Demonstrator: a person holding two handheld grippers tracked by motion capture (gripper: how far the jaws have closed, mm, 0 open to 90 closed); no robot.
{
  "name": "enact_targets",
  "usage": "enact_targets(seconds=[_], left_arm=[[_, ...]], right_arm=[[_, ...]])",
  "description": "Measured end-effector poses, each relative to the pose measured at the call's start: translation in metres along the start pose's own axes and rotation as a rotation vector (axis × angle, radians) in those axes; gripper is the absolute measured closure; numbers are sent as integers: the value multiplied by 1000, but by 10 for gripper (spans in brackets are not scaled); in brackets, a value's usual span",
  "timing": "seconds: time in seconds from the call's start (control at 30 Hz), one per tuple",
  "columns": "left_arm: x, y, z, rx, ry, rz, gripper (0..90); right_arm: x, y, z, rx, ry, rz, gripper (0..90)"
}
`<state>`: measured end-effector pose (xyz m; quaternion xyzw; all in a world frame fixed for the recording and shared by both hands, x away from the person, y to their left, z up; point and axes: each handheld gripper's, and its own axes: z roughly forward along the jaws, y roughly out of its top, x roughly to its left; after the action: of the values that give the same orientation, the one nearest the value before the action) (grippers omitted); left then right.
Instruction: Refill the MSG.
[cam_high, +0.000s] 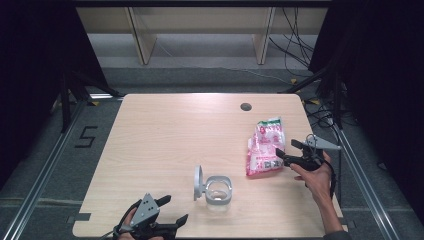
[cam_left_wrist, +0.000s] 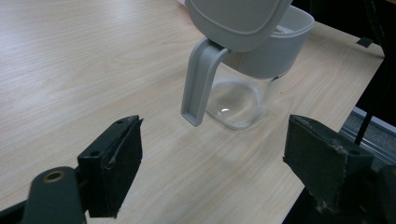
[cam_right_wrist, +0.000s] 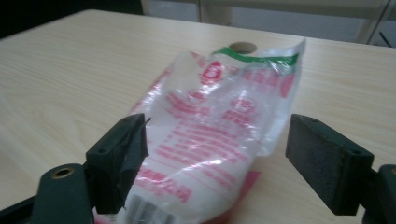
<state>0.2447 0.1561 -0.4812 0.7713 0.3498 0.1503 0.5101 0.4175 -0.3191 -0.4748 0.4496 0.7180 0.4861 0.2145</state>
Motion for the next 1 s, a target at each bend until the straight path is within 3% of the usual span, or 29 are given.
enact_targets(seconds=[0.03,0.07,0.17,0.2,0.23,0.27,0.3,0.4,0.43,0.47,0.5,0.53,0.57,0.6,0.63,0.67,0.77,0.8,0.83,0.87,0.97,1.0], left_arm=[[0,0,0,-2,-2,-8,187],[1,-1,-1,2,3,-8,186],[3,0,-1,-10,0,-20,187],[3,-1,-1,-11,3,-23,187],[4,-1,-2,-11,0,-11,187],[5,0,-1,-18,-4,16,186],[3,-1,-2,-14,4,-15,187],[3,-1,-3,0,8,-6,186],[3,0,-3,1,11,-3,187],[3,0,-3,2,10,2,187],[3,-1,-3,1,9,-3,187],[2,-1,-3,1,10,-8,187],[2,-1,-2,-9,2,-18,187],[2,-2,-1,-18,1,-25,187],[2,-2,-2,-17,1,-25,187],[2,-2,-2,-20,3,-21,187],[2,-2,-4,-9,11,-17,187],[3,-1,-3,-21,-2,2,187],[4,-1,-4,-19,-1,13,187],[2,-2,-4,-18,4,-16,187],[3,-2,-4,-26,9,-26,188],[3,-2,-4,-26,9,-26,188]], right_arm=[[-3,1,1,5,-11,-28,215],[-6,2,2,5,-8,3,215],[-20,5,9,-38,7,40,232],[-23,4,12,-31,-18,78,221],[-30,3,15,-29,-33,44,218],[-30,1,18,-26,-30,94,219],[-34,1,22,-22,-35,62,222],[-37,1,30,-2,-32,61,227],[-33,1,34,-9,-32,121,229],[-37,2,38,-6,-46,64,244],[-38,2,40,-20,-43,64,261],[-35,3,42,-7,-29,118,248],[-39,4,42,7,-38,69,245],[-38,5,47,10,-42,61,246],[-34,6,48,24,-32,109,246],[-37,7,51,17,-45,56,249],[-38,8,58,50,-52,81,265],[-38,8,59,54,-54,79,266],[-39,7,62,61,-53,85,298],[-39,7,64,42,-18,86,332],[-38,8,67,52,-23,92,369],[-34,8,68,44,-12,131,427]])
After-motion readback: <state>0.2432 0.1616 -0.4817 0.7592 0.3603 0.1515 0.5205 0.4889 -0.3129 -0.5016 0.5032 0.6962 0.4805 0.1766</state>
